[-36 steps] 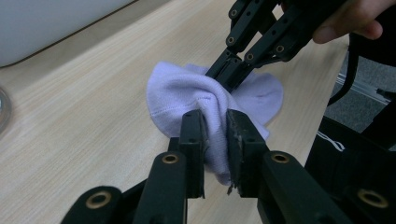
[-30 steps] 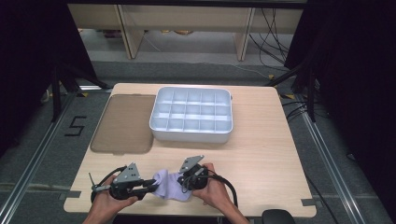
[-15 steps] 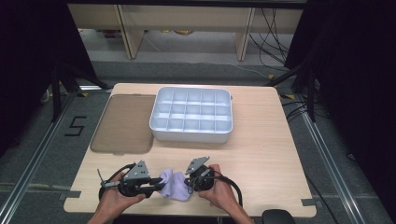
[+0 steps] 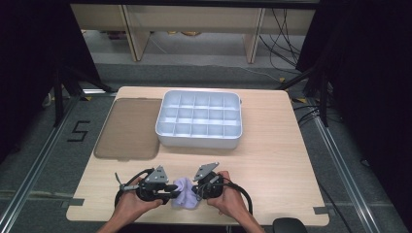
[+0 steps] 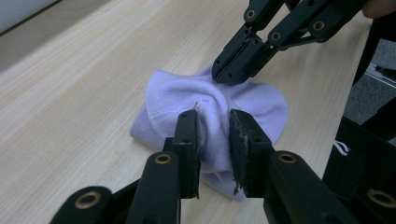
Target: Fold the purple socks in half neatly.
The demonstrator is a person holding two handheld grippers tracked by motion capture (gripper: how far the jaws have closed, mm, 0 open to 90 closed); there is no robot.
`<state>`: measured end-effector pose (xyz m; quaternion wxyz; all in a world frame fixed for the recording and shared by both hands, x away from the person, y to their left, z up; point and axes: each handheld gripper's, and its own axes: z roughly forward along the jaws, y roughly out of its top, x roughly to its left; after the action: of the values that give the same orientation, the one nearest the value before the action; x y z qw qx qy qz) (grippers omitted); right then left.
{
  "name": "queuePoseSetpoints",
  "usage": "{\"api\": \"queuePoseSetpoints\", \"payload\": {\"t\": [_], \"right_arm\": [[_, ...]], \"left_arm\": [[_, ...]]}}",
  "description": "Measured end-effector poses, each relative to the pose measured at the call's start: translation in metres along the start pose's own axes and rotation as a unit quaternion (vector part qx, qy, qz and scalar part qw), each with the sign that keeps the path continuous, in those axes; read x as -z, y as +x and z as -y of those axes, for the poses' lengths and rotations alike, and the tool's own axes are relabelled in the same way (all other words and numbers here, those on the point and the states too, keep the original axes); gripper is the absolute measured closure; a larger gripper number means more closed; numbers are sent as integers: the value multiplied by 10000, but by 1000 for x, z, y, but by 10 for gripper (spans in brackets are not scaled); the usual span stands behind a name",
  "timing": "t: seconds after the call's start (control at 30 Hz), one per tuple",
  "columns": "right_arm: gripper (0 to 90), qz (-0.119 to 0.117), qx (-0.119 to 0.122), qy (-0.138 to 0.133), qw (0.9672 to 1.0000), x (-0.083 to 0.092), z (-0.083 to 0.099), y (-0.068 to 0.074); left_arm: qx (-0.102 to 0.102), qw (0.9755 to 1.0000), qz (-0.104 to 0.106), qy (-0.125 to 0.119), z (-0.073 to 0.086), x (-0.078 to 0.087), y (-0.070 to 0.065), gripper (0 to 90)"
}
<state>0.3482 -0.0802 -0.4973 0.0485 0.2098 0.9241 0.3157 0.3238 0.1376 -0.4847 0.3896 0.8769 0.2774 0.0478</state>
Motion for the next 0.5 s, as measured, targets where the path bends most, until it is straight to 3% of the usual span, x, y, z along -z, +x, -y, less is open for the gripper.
{"api": "queuePoseSetpoints", "payload": {"t": [0.03, 0.07, 0.1, 0.13, 0.17, 0.23, 0.3, 0.4, 0.5], "right_arm": [[879, 24, -99, -32, 9999, 0, 0, 1], [879, 12, -61, 34, 10000, 1, 0, 0], [876, -4, -58, 15, 10000, 1, 0, -1], [874, 9, -200, 19, 9998, 1, 0, 0], [871, -32, -130, -29, 9999, 1, 0, -1], [869, 31, -91, -9, 10000, 5, 1, -3], [869, 37, -246, -37, 9997, 9, 1, -4], [869, 10, -288, -116, 9995, 13, 2, -6], [869, 39, -209, -154, 9997, 14, 3, -8]], "left_arm": [[-145, 9999, 23, 69, -2, -1, 1, 726], [24, 10000, 24, 3, -2, -3, -2, 724], [-78, 10000, 37, 42, -3, -4, -1, 723], [-58, 9999, 54, 73, -3, -5, -2, 718], [-189, 9998, 51, 107, -4, -6, -1, 705], [-113, 9999, 60, -2, -3, -9, -2, 686], [-18, 10000, 95, -22, -1, -9, -3, 677], [-192, 9998, 17, -109, -1, -8, -3, 617], [-60, 9995, 38, -302, -2, -6, -5, 567]]}}
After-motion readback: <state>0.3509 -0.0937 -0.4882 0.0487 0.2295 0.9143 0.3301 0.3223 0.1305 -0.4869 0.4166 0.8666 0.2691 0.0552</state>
